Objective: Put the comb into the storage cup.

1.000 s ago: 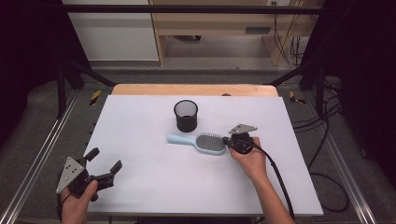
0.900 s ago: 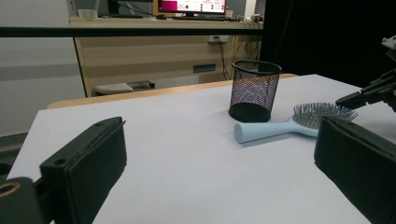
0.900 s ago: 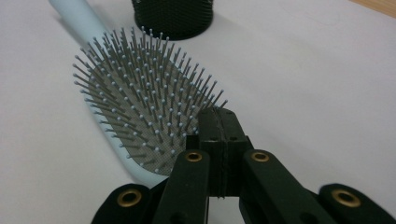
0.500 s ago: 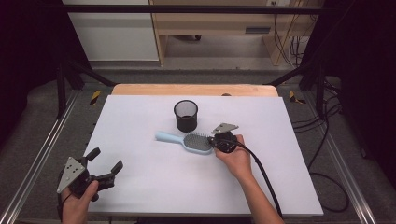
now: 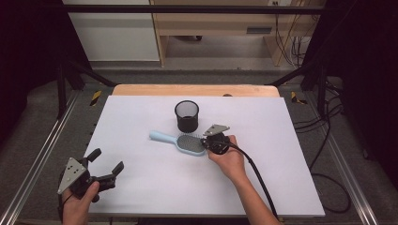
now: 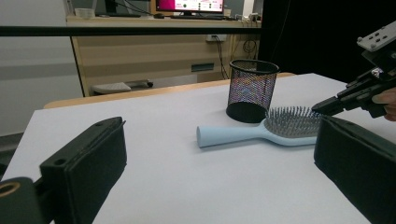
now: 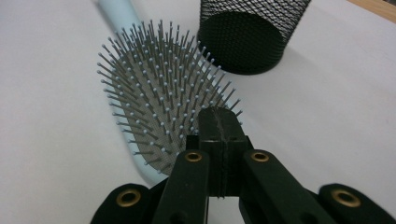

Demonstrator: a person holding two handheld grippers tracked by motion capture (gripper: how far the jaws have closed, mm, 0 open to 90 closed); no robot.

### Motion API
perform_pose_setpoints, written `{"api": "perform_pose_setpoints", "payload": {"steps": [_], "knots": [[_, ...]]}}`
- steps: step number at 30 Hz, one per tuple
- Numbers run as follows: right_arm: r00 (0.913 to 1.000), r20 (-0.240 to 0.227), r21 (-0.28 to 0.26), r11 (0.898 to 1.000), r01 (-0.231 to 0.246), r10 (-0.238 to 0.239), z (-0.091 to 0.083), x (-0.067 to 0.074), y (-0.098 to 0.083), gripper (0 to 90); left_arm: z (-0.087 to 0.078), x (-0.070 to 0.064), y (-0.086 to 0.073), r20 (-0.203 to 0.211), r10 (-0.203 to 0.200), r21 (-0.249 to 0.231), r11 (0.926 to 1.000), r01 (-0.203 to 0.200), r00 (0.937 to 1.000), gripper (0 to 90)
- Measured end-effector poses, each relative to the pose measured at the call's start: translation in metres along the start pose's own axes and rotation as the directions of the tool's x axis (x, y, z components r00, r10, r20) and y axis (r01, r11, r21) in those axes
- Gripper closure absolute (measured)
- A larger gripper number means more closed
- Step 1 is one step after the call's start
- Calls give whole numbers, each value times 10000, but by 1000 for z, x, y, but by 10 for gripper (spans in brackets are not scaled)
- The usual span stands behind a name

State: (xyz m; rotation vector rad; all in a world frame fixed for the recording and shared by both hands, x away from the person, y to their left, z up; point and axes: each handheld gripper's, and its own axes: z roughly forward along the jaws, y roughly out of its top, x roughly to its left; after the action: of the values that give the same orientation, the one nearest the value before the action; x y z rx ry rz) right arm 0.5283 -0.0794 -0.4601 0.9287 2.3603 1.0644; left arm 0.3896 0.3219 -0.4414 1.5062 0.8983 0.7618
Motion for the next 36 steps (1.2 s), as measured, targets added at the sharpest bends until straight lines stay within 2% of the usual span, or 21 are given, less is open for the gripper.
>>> {"api": "perform_pose_setpoints", "payload": {"steps": [19,30,36], "knots": [[9970,-488,-145,9982,588,-594,13,29,13,900,0,1,0,-1,0,48,10000,0,10000,26],[9973,-512,-83,9986,525,-528,14,29,13,900,0,0,0,23,14,68,10000,-14,10000,26],[9961,-659,-96,9983,576,-581,13,34,15,900,0,0,0,38,34,82,10000,-35,10000,26]]}}
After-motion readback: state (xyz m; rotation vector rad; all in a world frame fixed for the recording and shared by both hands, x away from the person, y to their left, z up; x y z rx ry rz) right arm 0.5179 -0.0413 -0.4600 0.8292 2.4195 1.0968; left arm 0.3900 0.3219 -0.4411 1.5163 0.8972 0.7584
